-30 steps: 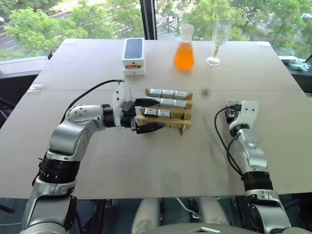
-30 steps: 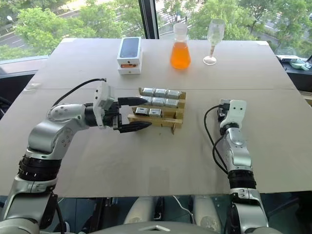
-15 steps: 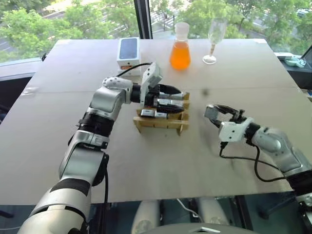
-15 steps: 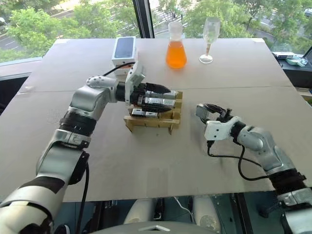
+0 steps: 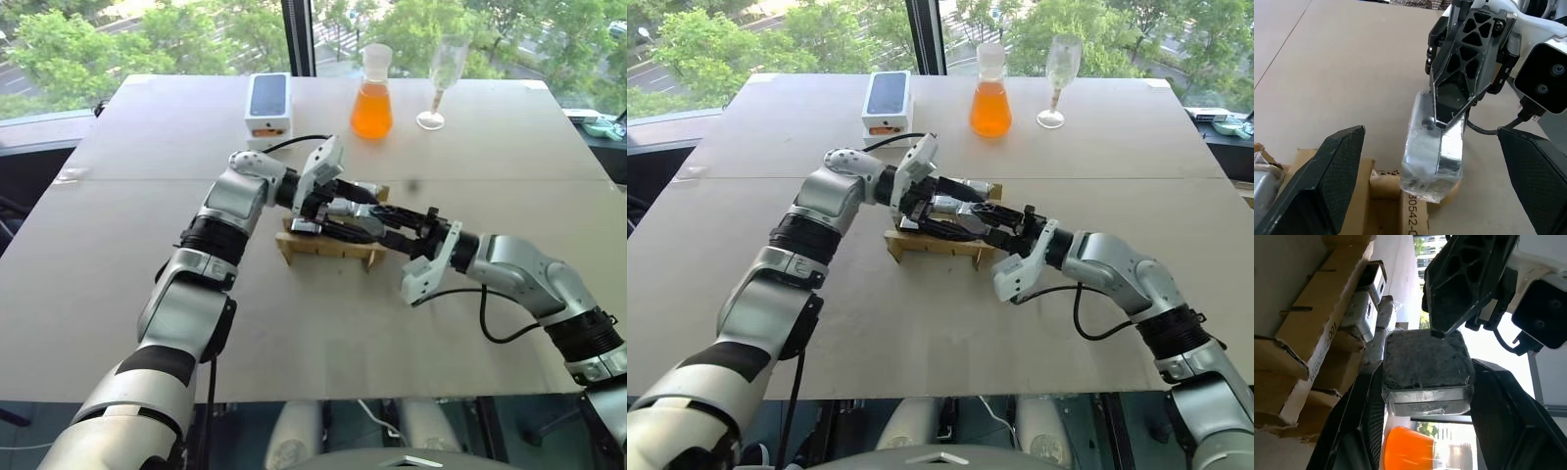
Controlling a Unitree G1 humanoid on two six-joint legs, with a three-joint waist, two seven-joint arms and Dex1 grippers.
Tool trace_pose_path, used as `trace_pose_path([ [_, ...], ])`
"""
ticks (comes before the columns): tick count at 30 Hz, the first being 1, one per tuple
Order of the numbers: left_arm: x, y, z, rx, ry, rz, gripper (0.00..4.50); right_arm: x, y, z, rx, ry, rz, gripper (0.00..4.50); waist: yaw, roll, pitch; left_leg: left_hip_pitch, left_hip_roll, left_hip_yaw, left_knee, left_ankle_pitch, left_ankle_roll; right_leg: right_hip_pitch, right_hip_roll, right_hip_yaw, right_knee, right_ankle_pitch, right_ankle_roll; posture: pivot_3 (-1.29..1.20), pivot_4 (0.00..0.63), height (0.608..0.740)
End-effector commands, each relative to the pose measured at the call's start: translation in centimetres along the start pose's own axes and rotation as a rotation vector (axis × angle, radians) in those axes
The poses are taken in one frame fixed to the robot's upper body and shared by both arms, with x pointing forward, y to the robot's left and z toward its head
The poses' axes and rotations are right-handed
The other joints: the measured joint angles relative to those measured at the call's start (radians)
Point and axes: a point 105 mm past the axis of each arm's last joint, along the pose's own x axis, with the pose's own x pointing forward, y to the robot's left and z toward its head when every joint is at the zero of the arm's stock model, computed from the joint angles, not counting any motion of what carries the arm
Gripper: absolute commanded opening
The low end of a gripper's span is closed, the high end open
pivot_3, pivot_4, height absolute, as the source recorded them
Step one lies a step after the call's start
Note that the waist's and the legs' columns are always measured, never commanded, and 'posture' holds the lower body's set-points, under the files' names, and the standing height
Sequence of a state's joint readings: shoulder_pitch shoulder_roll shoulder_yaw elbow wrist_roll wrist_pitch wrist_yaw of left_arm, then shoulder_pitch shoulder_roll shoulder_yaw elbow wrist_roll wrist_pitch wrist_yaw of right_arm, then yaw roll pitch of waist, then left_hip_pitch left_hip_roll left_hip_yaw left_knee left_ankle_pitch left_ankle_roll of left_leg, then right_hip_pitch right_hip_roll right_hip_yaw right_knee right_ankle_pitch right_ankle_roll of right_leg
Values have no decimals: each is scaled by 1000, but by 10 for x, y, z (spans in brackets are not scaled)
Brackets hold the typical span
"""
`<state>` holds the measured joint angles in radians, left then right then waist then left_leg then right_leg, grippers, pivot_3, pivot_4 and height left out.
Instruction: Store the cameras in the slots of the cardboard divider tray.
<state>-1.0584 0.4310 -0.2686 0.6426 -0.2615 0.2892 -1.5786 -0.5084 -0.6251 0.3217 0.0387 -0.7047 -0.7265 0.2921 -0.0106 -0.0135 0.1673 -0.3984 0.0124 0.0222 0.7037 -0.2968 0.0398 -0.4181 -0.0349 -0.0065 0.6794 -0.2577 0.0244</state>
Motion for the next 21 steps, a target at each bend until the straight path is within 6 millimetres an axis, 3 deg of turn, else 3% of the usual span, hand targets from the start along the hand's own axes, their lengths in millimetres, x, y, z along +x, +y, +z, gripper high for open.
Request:
trace_pose_path([
  [1,-9,0,8,33,-14,2,3320,-1,-5,3,-3,-20,-34,1909,-2,0,0,0,0,0,0,0,0,0,0,0,0,0,0,0,150,740],
  [7,-7,-5,1,10,16,-26,785,-3,-4,3,14,-19,-32,1909,-3,0,0,0,0,0,0,0,0,0,0,-1,0,0,0,0,150,740],
  [9,-6,-6,-4,3,44,-31,790,-4,-4,1,37,-6,-32,1909,-3,0,0,0,0,0,0,0,0,0,0,0,0,0,0,0,150,740],
  [14,-5,-3,1,38,30,-29,782,-9,-6,0,104,8,-72,4376,-2,0,0,0,0,0,0,0,0,0,0,0,0,0,0,0,150,740],
  [17,-3,4,12,87,-17,-4,782,-20,-7,0,232,19,-140,4462,3,0,0,0,0,-1,0,0,0,0,0,0,0,0,0,0,150,740],
  [21,0,9,20,153,-51,22,782,-41,0,4,575,-2,-196,4462,4,-1,0,0,0,-1,0,0,0,1,-1,0,-1,0,0,0,150,740],
])
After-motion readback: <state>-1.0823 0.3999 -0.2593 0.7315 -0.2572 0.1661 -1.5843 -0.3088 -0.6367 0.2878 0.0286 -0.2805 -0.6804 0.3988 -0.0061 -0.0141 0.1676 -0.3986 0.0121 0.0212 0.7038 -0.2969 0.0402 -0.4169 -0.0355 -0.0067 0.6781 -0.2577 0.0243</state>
